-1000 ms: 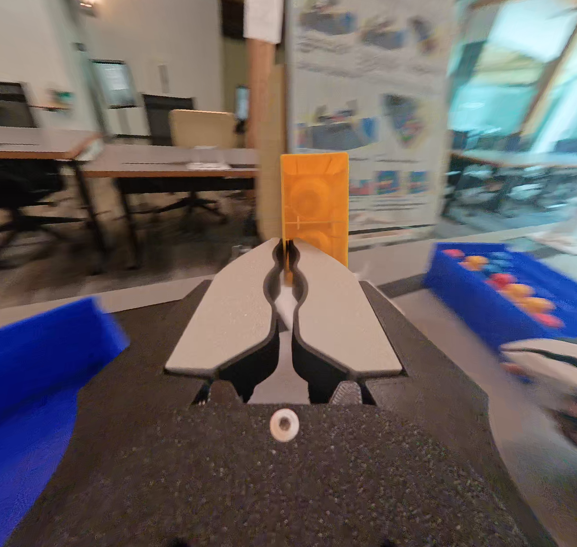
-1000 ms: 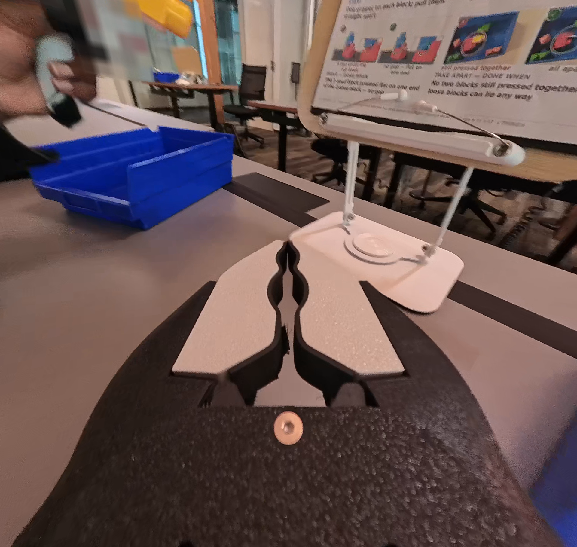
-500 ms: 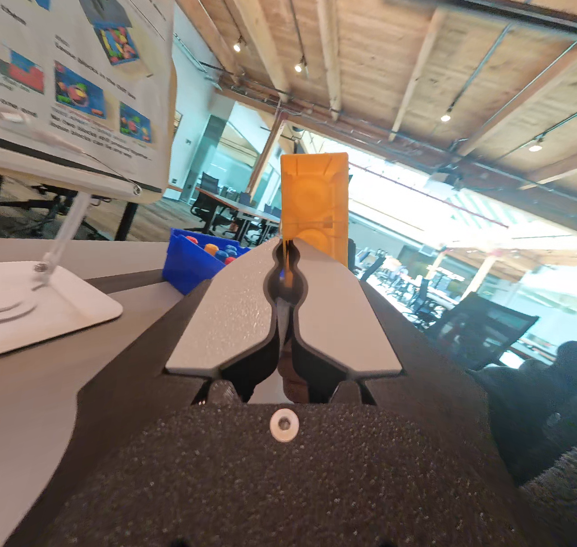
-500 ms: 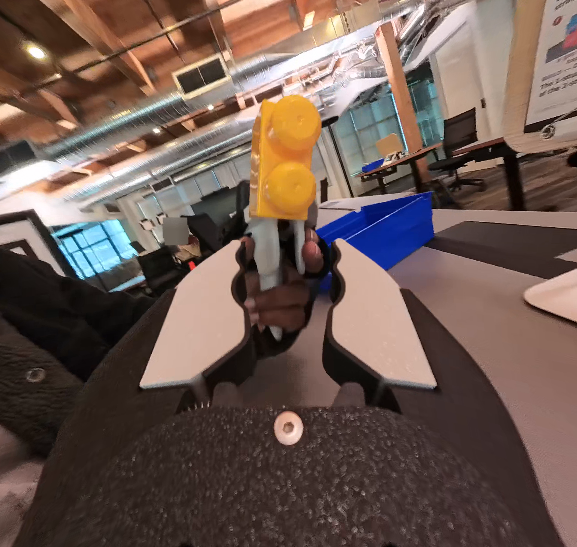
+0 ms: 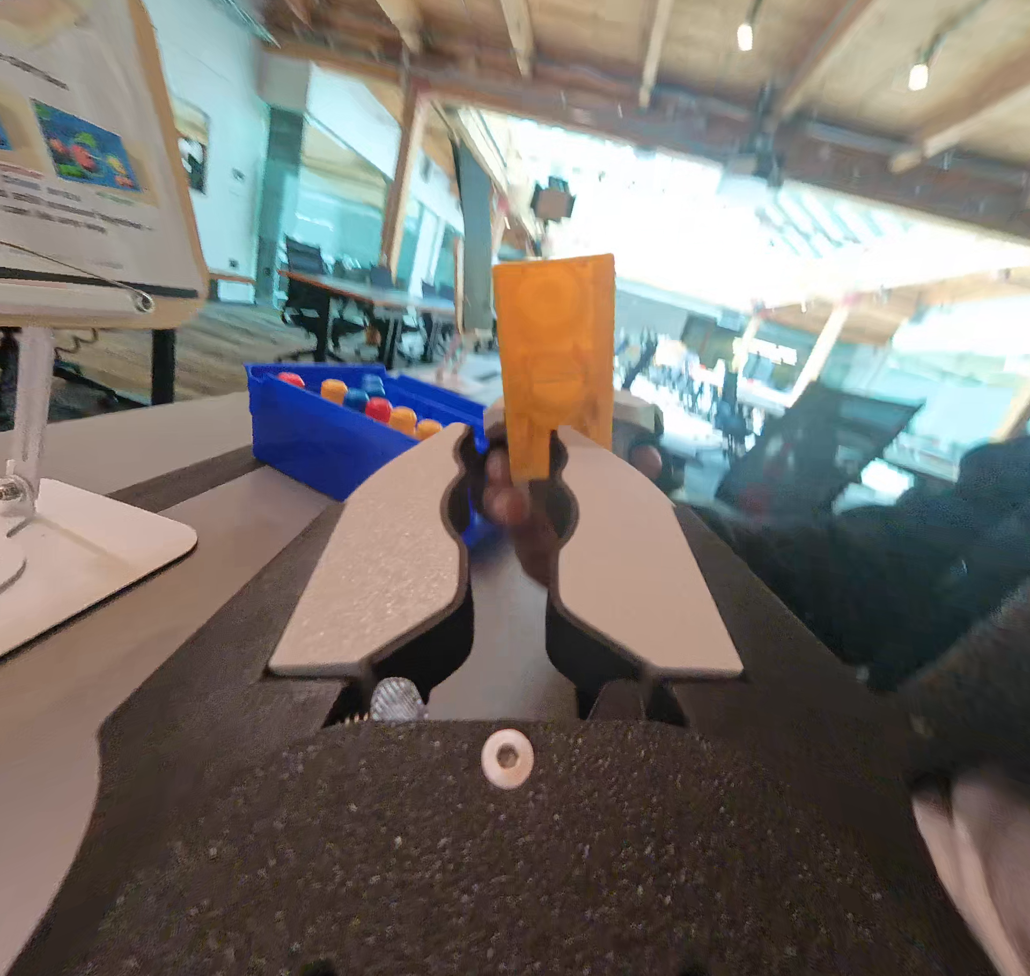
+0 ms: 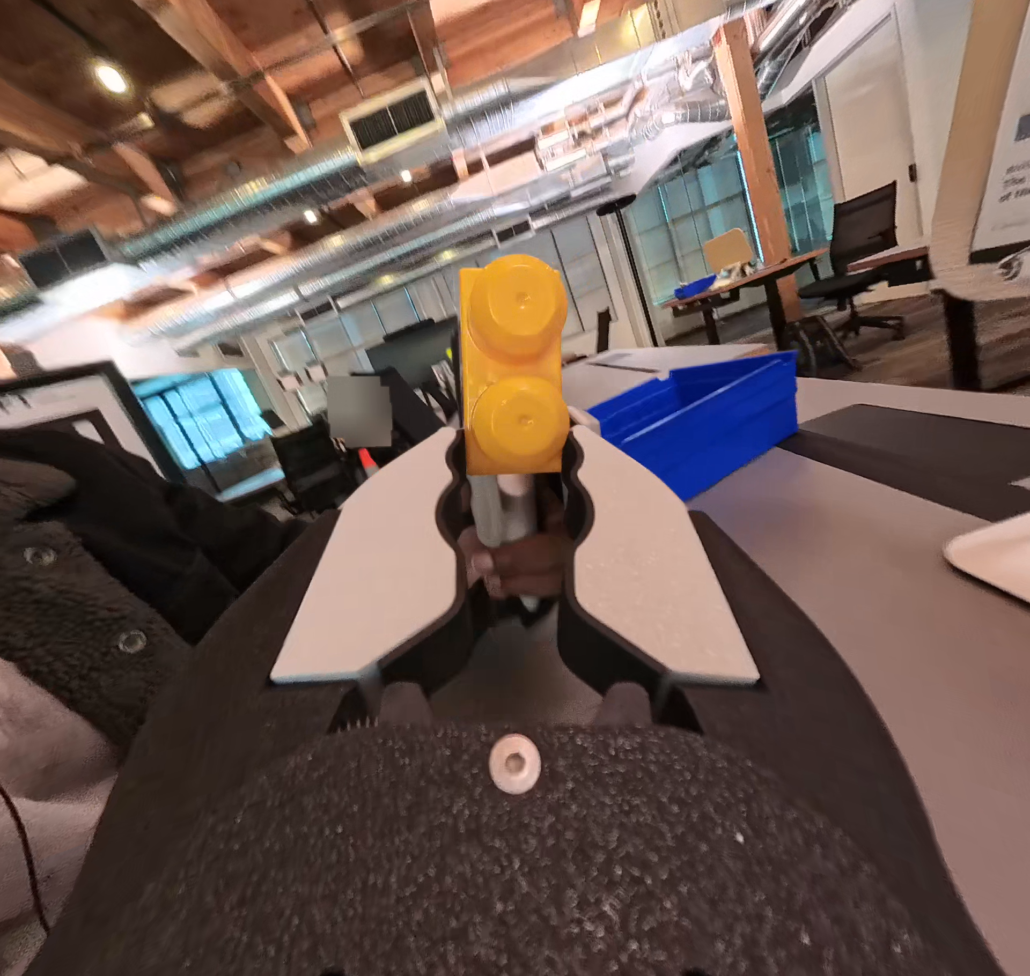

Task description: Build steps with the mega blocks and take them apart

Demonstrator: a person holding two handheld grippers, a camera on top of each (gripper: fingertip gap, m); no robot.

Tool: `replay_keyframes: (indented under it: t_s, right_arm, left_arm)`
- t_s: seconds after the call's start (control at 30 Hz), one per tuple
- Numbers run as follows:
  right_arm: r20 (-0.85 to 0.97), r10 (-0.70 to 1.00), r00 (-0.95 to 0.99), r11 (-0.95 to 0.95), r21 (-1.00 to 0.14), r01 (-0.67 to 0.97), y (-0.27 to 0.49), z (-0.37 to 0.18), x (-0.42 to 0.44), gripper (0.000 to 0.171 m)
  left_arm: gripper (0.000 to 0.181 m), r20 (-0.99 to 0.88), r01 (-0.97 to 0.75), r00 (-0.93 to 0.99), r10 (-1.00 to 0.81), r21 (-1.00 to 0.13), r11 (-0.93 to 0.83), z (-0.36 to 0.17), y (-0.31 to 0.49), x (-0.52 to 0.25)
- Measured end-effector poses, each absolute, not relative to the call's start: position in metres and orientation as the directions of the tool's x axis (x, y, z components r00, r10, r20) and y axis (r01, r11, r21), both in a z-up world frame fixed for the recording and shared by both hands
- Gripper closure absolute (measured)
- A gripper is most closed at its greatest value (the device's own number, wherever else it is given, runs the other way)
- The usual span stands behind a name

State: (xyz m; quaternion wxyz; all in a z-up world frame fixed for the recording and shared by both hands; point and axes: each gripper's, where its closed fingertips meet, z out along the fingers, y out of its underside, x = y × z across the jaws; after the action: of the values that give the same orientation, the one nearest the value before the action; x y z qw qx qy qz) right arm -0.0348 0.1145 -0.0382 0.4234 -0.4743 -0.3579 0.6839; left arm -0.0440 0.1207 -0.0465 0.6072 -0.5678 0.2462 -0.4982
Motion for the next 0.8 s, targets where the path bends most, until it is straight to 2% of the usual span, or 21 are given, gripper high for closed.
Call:
replay_keyframes:
  t_s: [0.1, 0.23, 0.33, 0.43, 0.6, 0.8]
  right_arm:
    - [-0.205, 0.976, -0.076, -0.210, -0.976, -0.065, 0.123, -0.049, -0.028, 0.138]
    - [-0.058, 0.998, -0.017, -0.053, -0.975, 0.214, 0.129, -0.081, -0.019, 0.138]
    - [0.066, 0.997, -0.051, 0.082, -0.877, 0.474, 0.124, -0.122, -0.012, 0.138]
    - [0.108, 0.989, -0.102, 0.149, -0.742, 0.654, 0.117, -0.158, -0.005, 0.138]
    - [0.076, 0.986, -0.147, 0.163, -0.600, 0.784, 0.107, -0.190, 0.002, 0.138]
    - [0.091, 0.982, -0.166, 0.189, -0.490, 0.851, 0.103, -0.207, 0.008, 0.138]
  left_arm:
    - [0.140, 0.095, 0.058, 0.419, -0.903, -0.995, -0.078, -0.060, 0.119, -0.057]
    - [0.132, -0.060, -0.168, 0.419, -0.906, -0.986, -0.012, -0.071, 0.111, -0.069]
    - [0.131, -0.097, -0.278, 0.377, -0.921, -0.961, -0.013, -0.087, 0.104, -0.065]
    - [0.131, -0.098, -0.340, 0.340, -0.935, -0.940, -0.026, -0.103, 0.099, -0.057]
    - [0.133, -0.101, -0.399, 0.313, -0.944, -0.916, -0.034, -0.120, 0.097, -0.050]
    - [0.135, -0.094, -0.408, 0.317, -0.944, -0.912, -0.047, -0.125, 0.099, -0.051]
